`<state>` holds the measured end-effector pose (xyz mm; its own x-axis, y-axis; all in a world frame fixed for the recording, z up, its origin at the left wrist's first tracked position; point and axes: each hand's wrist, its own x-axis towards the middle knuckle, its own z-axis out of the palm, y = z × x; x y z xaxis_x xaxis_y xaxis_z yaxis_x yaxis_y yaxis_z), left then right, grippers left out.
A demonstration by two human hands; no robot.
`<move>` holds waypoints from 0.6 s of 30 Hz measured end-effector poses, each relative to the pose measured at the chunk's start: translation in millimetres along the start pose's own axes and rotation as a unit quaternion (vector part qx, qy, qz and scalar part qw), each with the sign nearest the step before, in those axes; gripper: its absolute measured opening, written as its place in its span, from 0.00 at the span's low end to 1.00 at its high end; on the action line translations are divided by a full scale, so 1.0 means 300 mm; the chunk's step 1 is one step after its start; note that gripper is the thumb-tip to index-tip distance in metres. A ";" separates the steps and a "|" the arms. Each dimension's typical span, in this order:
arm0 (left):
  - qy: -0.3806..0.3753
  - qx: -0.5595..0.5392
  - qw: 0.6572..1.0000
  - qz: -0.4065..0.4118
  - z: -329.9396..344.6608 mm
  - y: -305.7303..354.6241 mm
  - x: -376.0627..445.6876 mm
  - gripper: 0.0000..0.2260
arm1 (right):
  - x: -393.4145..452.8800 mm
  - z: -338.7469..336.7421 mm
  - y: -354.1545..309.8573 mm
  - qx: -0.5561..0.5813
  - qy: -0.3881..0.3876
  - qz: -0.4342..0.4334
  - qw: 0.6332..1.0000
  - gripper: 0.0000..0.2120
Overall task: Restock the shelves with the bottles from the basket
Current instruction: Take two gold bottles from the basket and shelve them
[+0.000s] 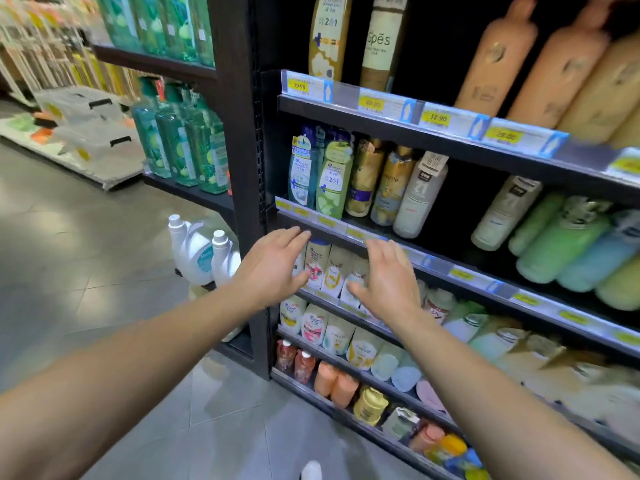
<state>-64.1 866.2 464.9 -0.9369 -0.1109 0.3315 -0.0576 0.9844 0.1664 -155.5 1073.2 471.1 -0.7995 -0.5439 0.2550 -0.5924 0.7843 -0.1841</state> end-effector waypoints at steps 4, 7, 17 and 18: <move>-0.019 0.004 0.999 0.047 -0.029 0.090 -0.162 0.33 | -0.218 -0.036 0.007 -0.026 -0.031 0.006 0.999 0.39; -0.044 0.010 0.996 0.072 -0.034 0.185 -0.261 0.33 | -0.395 -0.068 0.039 -0.036 -0.058 0.018 0.998 0.39; -0.128 -0.024 0.970 0.205 0.102 0.733 -0.450 0.34 | -1.034 -0.144 0.357 -0.048 -0.087 0.141 0.985 0.39; -0.131 -0.029 0.967 0.218 0.121 0.808 -0.459 0.34 | -1.103 -0.155 0.407 -0.051 -0.080 0.155 0.983 0.39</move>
<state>38.6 1125.0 425.9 -0.9232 0.3593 0.1367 0.3752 0.9195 0.1175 41.5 1362.9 408.5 -0.9503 -0.3075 0.0480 -0.3112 0.9413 -0.1310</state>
